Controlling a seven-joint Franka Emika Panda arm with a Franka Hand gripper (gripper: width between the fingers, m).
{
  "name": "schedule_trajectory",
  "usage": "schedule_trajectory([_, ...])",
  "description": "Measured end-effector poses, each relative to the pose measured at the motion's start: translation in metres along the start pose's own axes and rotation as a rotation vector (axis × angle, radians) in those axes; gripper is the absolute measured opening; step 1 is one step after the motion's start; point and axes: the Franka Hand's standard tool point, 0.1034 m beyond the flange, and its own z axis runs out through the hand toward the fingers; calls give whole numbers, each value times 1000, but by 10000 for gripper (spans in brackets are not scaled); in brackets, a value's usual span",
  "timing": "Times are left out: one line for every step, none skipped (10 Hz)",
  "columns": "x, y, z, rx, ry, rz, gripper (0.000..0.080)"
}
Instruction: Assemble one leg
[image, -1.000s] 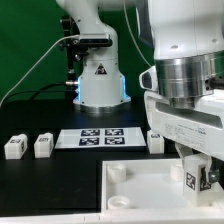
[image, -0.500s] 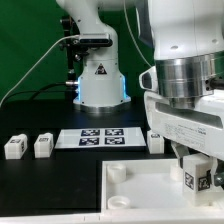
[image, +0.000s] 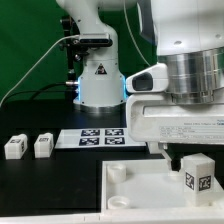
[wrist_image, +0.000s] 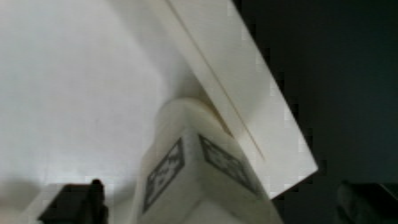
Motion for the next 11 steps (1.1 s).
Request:
schedule_trajectory([-2,-2,0,7,25,-61,649])
schedule_trajectory([-1,0,1,2,24,-171,649])
schedule_trajectory([0,2,1,-5,26,-278,649])
schedule_trajectory([1,2,0,-20,27,-413,649])
schedule_trajectory([2,1,-2,-56,27,-636,649])
schedule_trajectory([3,-3,-5,-85,21,-821,649])
schedule_trajectory([3,-4,-5,-87,23,-837,649])
schedule_trajectory([3,-4,-5,-87,23,-813,649])
schedule_trajectory([3,-4,-4,-87,23,-811,536])
schedule_trajectory([3,-4,-4,-81,26,-701,536])
schedule_trajectory([3,-4,-4,-79,29,-630,351])
